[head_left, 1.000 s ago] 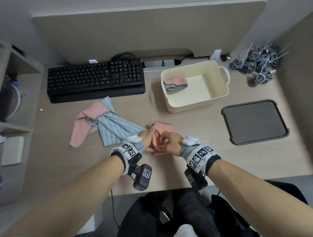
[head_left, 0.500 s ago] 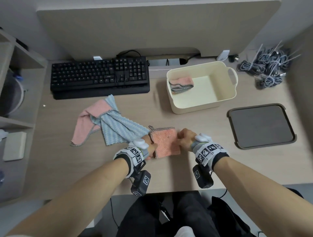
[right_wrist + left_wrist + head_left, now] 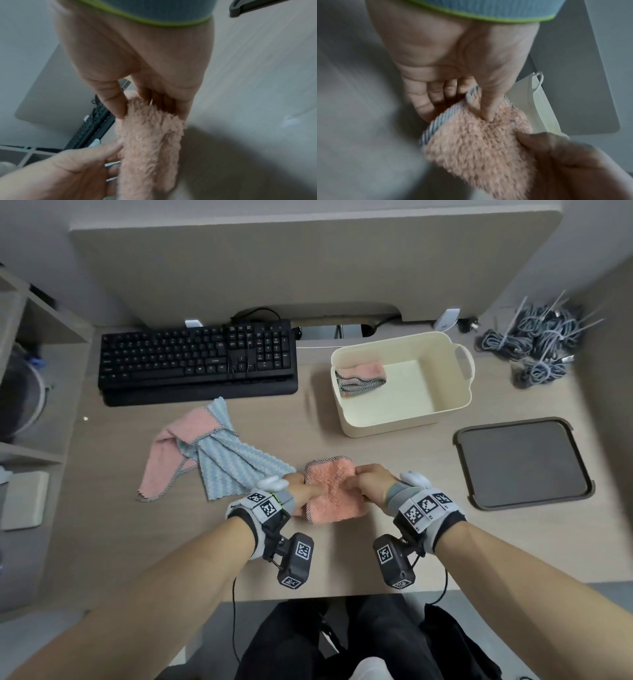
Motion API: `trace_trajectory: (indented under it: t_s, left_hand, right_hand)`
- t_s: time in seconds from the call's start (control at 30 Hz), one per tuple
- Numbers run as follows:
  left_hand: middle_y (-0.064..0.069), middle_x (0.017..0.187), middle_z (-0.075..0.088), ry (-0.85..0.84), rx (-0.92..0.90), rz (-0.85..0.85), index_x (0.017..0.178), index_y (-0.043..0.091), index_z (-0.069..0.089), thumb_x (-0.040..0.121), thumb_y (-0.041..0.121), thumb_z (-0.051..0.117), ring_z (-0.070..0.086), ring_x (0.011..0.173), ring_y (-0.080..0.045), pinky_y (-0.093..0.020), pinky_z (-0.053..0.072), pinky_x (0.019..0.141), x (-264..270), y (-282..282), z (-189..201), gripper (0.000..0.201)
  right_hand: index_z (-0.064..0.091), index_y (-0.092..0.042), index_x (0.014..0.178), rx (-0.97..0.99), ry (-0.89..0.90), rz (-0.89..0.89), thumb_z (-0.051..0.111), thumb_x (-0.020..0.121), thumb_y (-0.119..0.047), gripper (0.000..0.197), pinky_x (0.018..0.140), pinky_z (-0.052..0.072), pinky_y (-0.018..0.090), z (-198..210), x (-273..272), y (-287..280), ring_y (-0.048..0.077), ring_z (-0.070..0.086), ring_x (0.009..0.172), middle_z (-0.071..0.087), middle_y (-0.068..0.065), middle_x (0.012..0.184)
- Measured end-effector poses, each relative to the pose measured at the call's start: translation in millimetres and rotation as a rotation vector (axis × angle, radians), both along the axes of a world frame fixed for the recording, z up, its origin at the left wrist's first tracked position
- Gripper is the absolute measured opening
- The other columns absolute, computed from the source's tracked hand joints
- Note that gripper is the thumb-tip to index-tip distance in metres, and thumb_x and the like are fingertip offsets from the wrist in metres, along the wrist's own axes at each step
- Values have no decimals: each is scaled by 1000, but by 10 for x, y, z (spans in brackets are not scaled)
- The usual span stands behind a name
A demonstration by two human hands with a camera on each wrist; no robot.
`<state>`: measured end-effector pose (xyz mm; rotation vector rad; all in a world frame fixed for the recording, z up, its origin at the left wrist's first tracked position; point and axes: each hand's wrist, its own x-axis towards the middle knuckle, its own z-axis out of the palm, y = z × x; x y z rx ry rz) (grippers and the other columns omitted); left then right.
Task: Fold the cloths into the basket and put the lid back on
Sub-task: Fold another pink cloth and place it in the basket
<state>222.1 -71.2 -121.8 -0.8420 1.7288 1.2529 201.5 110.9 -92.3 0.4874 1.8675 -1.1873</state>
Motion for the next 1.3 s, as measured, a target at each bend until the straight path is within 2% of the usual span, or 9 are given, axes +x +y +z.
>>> trace_trajectory:
  t_s: [0.17,0.3,0.4,0.6,0.83,0.97,1.07,1.17,1.3]
  left_hand:
    - [-2,117,66,46,123,105,120,14,57,78,52,67,60,110,-21,-41,47,99,-67,-49,536,58]
    - [-10,120,68,85,282,268,124,9,58,46,65,83,64,111,-27,-53,44,103,-88,-122,476,98]
    - [-18,118,68,98,373,352,122,3,57,43,50,91,66,107,-32,-57,48,97,-115,-167,678,98]
    - [-23,120,65,201,471,291,123,-2,56,80,17,72,64,109,-35,-51,49,97,-156,-300,1114,50]
    - [-13,102,70,318,584,198,116,4,57,89,1,54,72,84,-19,-31,60,70,-277,-463,1326,27]
    - [-14,111,69,353,615,132,119,11,57,84,0,60,69,95,-26,-42,58,80,-381,-495,1377,36]
    - [-6,95,73,381,577,100,112,23,59,84,-2,58,68,75,-22,-30,53,58,-517,-463,1417,38]
    - [-10,86,67,388,557,116,98,16,58,87,-14,42,62,61,-16,-20,48,44,-660,-338,1450,36]
    - [-19,89,61,413,537,157,77,5,51,85,-21,31,60,74,-28,-28,58,52,-885,-25,1462,34]
  right_hand:
    - [55,-16,73,-254,-17,-171,61,60,-7,16,59,40,25,288,-80,-77,20,52,65,53,8,72]
    - [67,-14,69,-378,0,-274,53,57,-2,22,64,37,27,484,-110,-167,19,45,68,49,10,75]
    - [72,-16,64,-415,4,-299,55,64,1,24,65,39,28,622,-114,-217,20,45,70,50,10,77]
    - [63,-7,111,-326,80,-124,52,92,-1,23,54,56,35,835,-140,-213,30,62,76,63,17,90]
    - [52,-8,80,-338,153,-180,48,92,-4,13,34,26,13,1129,-165,-219,20,47,30,49,10,46]
    - [55,-10,85,-368,175,-230,45,91,-2,15,40,20,11,1183,-193,-209,17,41,28,45,7,44]
    - [66,-13,96,-434,212,-298,39,91,4,32,35,20,10,1214,-292,-110,16,43,29,49,7,48]
    - [68,-11,91,-476,258,-360,33,88,12,42,32,24,13,1199,-429,-2,15,45,31,55,9,51]
    - [67,-7,85,-473,274,-406,32,84,14,42,35,30,17,1141,-709,230,19,49,35,58,11,51]
